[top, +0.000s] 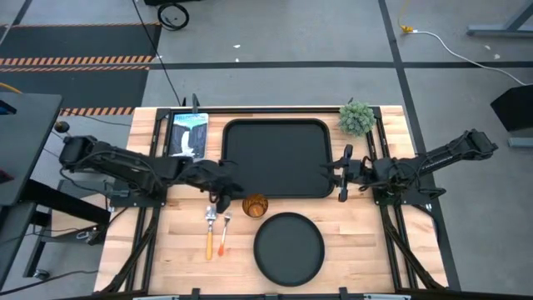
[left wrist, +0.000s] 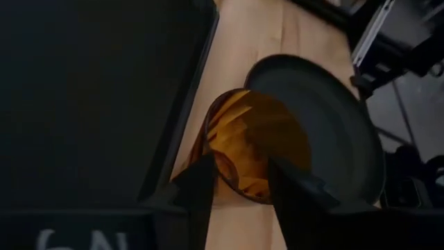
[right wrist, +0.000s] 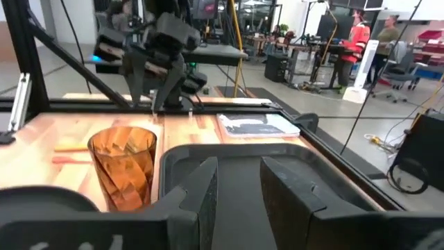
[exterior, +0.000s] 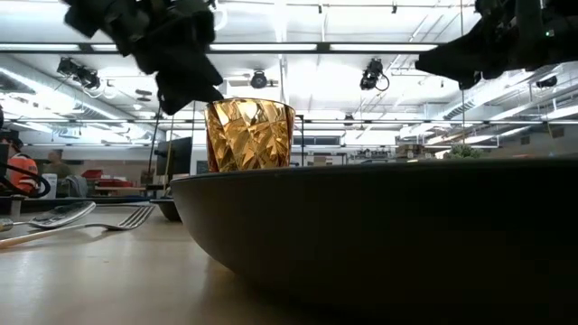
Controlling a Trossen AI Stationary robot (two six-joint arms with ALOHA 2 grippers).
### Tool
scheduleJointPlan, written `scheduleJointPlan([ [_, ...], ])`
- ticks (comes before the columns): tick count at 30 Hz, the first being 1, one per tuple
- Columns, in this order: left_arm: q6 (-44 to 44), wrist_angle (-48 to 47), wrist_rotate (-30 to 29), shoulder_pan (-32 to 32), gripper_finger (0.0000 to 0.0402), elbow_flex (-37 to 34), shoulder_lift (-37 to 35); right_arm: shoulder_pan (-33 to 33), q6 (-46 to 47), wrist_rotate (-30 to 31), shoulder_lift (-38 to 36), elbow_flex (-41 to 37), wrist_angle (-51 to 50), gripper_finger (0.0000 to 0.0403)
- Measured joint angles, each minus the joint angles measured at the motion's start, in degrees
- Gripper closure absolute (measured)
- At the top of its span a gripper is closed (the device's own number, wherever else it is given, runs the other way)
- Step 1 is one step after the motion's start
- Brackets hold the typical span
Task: Pick and place plate/cup/fork/spoon on tray
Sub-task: Put the brown glass on the black serving tray
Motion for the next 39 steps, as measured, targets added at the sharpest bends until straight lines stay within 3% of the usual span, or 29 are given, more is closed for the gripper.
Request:
scheduleJointPlan([
  [10, 0.1, -18.2, -1.4, 0.0, 0.0198, 16.9, 10.3, 0.0, 3.0, -0.7, 0.0, 0.0, -5.5, 0.0287],
  [20, 3.5, -32.6, -2.6, 0.3, 0.0205, 29.7, 21.1, 0.0, 3.2, -1.1, 0.0, 0.0, -5.2, 0.0287],
  [31, 4.2, -36.9, -2.6, 2.1, 0.023, 32.6, 25.7, 0.0, 3.3, -1.1, 0.0, 0.0, -4.9, 0.0287],
  [39, 4.4, -39.2, -2.6, 2.4, 0.0274, 32.6, 26.4, 0.0, 3.3, -1.1, 0.0, 0.0, -3.7, 0.0287],
])
